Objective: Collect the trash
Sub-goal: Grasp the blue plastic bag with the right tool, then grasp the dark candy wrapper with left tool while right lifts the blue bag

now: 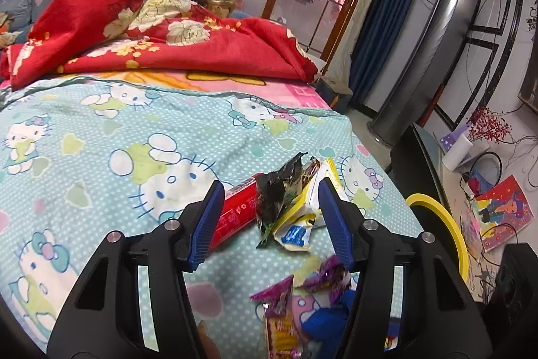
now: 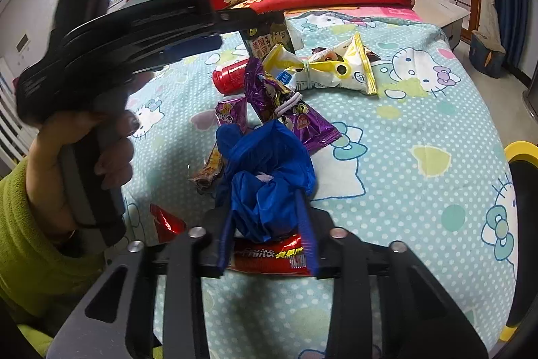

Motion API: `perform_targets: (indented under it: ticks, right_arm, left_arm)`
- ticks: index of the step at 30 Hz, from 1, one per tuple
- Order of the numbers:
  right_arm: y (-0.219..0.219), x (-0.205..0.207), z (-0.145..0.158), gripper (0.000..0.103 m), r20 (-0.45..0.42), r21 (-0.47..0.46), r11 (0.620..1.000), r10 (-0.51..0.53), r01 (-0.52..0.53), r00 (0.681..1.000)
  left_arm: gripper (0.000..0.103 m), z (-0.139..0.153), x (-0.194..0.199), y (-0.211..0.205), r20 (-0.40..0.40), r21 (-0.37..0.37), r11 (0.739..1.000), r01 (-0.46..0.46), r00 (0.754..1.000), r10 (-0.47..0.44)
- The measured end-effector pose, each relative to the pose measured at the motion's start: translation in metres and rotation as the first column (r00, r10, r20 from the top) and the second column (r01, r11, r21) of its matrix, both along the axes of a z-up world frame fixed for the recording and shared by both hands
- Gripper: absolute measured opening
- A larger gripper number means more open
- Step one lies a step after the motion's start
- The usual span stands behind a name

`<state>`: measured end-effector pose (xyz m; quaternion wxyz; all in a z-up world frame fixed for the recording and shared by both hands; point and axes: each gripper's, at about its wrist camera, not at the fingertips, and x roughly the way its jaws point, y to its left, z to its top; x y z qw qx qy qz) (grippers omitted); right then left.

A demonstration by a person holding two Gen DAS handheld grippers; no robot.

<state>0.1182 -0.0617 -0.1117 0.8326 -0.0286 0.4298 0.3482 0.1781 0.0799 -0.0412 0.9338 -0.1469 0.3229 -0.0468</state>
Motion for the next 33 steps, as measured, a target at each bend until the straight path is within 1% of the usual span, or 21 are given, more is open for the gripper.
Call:
perform_targets:
  ticks: [1, 3, 4, 5, 6, 7, 12, 16, 21, 25, 33]
  right_arm:
    - [0.0, 0.0, 0.0, 0.026, 0.001, 0.002, 1.0, 0.0, 0.0, 1.0]
    - [-0.001, -0.001, 0.0, 0.023, 0.003, 0.005, 1.0, 0.002, -0.002, 1.0]
    - [-0.001, -0.002, 0.0, 0.022, 0.006, 0.005, 1.0, 0.004, -0.004, 1.0]
    - [-0.001, -0.003, 0.001, 0.021, 0.01, 0.004, 1.0, 0.006, -0.006, 1.0]
    - [-0.001, -0.004, 0.001, 0.021, 0.014, 0.004, 1.0, 0.008, -0.008, 1.0]
    - [-0.001, -0.005, 0.002, 0.02, 0.017, 0.004, 1.0, 0.009, -0.009, 1.0]
    - [-0.002, -0.01, 0.006, 0.018, 0.03, 0.011, 1.0, 0.012, -0.012, 0.999]
    - [-0.001, -0.015, 0.01, 0.018, 0.048, 0.017, 1.0, 0.024, -0.025, 0.999]
    - [0.001, -0.018, 0.015, 0.018, 0.08, 0.017, 0.999, 0.037, -0.038, 0.996]
    - [0.0, -0.02, 0.019, 0.018, 0.098, 0.023, 0.999, 0.032, -0.035, 0.995]
    - [-0.008, -0.018, 0.031, 0.018, 0.124, 0.048, 0.999, 0.004, -0.01, 0.992]
  left_arm:
    - [0.048, -0.002, 0.004, 0.0, -0.01, -0.009, 1.0, 0.002, 1.0, -0.002]
    - [0.039, -0.005, 0.01, -0.001, -0.029, -0.017, 1.0, 0.004, 1.0, -0.004]
    - [0.037, -0.007, 0.012, -0.001, -0.033, -0.018, 1.0, 0.007, 0.999, -0.007]
    - [0.031, -0.008, 0.013, -0.002, -0.037, -0.017, 1.0, 0.01, 0.999, -0.01]
    - [0.023, -0.009, 0.014, -0.002, -0.04, -0.016, 1.0, 0.013, 0.999, -0.014]
    - [0.019, -0.009, 0.014, -0.003, -0.04, -0.016, 1.0, 0.014, 0.999, -0.015]
    - [0.01, -0.003, 0.008, -0.002, -0.007, -0.015, 1.0, 0.016, 1.0, -0.016]
    - [0.009, 0.007, -0.005, 0.006, 0.034, -0.037, 0.999, -0.004, 0.999, 0.006]
    - [0.008, 0.024, -0.021, 0.014, 0.092, -0.016, 0.999, -0.031, 0.995, 0.032]
    - [0.008, 0.038, -0.032, 0.021, 0.127, -0.022, 0.999, -0.041, 0.991, 0.043]
    - [0.008, 0.052, -0.047, 0.02, 0.149, -0.037, 0.999, -0.026, 0.988, 0.031]
